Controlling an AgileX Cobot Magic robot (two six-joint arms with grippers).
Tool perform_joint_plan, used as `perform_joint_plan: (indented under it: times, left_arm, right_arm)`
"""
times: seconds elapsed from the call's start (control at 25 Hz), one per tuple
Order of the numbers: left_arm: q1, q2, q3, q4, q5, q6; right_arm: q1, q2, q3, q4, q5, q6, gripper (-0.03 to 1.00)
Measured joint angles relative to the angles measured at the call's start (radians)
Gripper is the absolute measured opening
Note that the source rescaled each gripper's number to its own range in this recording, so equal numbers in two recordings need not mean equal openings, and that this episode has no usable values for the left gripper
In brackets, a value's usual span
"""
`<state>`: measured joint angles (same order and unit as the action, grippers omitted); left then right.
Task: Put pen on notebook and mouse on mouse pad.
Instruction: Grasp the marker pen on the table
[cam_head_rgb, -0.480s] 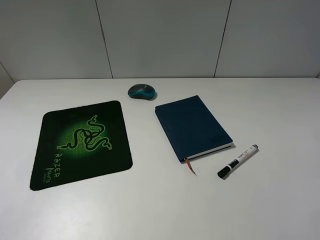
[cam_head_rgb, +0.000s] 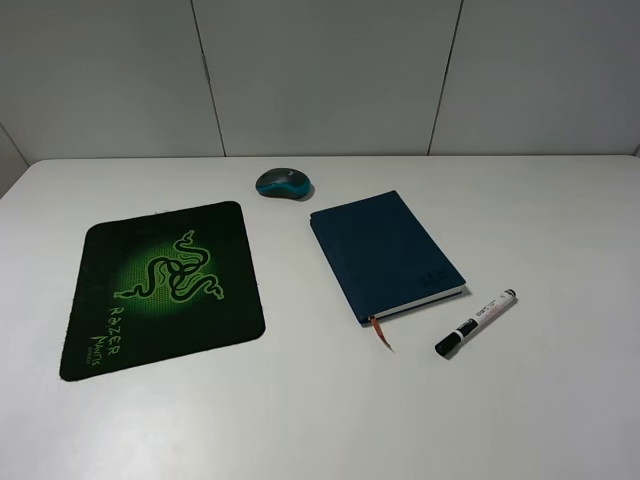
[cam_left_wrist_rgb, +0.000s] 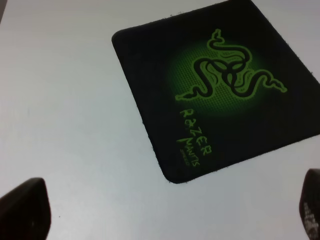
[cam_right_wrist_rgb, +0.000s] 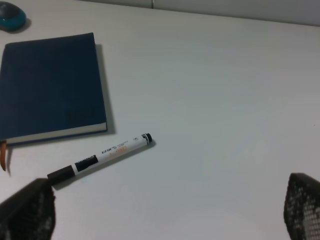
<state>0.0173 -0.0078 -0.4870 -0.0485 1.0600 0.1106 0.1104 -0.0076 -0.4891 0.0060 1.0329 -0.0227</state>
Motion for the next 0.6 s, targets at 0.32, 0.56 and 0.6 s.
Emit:
perform_joint_plan:
  times: [0.32, 0.56, 0.6]
  left_arm:
    - [0.0, 0.0, 0.0, 0.001, 0.0, 0.0]
    - [0.0, 0.0, 0.0, 0.001, 0.0, 0.0]
    - [0.0, 0.0, 0.0, 0.001, 0.0, 0.0]
  right_arm:
    - [0.0, 0.0, 0.0, 0.0, 0.0, 0.0, 1.0]
    - [0.0, 0.0, 0.0, 0.0, 0.0, 0.0, 1.0]
    - [0.0, 0.0, 0.0, 0.0, 0.0, 0.0, 1.0]
